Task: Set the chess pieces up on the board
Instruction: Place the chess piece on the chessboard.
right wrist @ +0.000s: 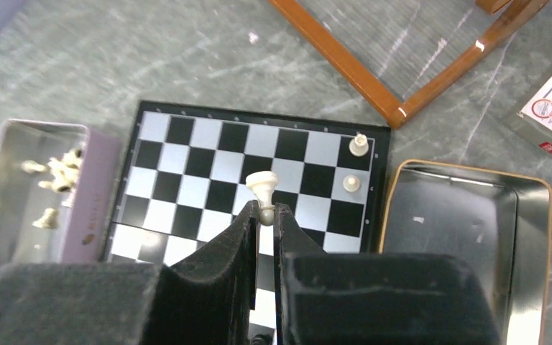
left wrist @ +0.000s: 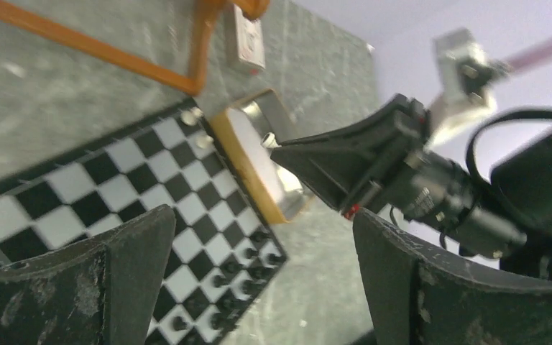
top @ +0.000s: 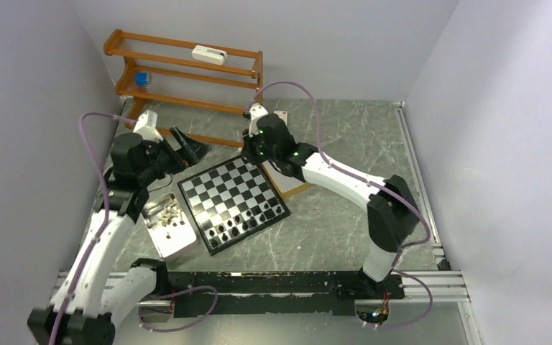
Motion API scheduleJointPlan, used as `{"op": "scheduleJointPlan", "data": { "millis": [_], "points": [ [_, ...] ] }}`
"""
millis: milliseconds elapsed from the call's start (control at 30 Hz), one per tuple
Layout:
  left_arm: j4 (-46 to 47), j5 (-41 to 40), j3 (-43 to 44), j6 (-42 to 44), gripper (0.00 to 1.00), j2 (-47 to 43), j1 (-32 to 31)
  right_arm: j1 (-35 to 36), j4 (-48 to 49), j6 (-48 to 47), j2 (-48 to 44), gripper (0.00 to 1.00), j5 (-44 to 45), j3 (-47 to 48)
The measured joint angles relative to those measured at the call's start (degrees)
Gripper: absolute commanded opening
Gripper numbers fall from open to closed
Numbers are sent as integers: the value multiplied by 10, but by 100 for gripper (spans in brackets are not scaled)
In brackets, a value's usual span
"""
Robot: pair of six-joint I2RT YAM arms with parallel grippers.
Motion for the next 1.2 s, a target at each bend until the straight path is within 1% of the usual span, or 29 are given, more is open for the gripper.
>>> {"op": "scheduleJointPlan", "data": {
  "millis": [167,300,433,633,833,1200],
  "points": [
    [-75,-78,6,124,98,-119,0,1,-120,-42,107,0,18,135],
    [-107,-129,6,189,98,-163,-1,6,-217,-76,202,0,42,255],
    [-133,-170,0,219,98,-166,-2,17,-302,-102,266,0,63,335],
    [-161,-223,-2,229,98,-183,-2,38,-407,-125,356,0,83,455],
    [-166,-249,-2,230,98,-196,-4,43,-469,-131,402,3,95,518],
    [-174,-264,-2,230,98,-199,-5,43,-508,-133,415,7,117,539]
  ]
}}
